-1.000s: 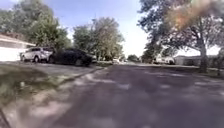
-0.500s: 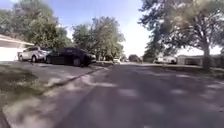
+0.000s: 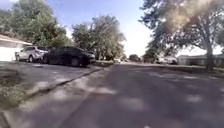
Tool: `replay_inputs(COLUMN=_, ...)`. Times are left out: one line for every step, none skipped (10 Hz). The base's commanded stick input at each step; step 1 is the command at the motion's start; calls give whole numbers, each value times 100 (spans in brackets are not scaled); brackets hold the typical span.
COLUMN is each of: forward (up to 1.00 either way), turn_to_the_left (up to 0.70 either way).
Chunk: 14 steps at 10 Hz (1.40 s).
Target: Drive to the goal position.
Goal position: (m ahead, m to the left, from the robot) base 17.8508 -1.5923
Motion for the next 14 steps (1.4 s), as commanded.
replay_inputs(forward=100, turn_to_the_left=0)
replay_inputs(forward=100, turn_to_the_left=0)
replay_inputs(forward=100, turn_to_the_left=0)
replay_inputs(forward=100, turn_to_the_left=0)
replay_inputs(forward=100, turn_to_the_left=0)
replay_inputs(forward=100, turn_to_the_left=0)
replay_inputs(forward=100, turn_to_the_left=0)
replay_inputs(forward=100, turn_to_the_left=0)
replay_inputs(forward=100, turn_to_the_left=0)
replay_inputs(forward=100, turn_to_the_left=0)
replay_inputs(forward=100, turn_to_the_left=0)
replay_inputs(forward=100, turn_to_the_left=0)
replay_inputs(forward=100, turn_to_the_left=0)
replay_inputs(forward=100, turn_to_the_left=0)
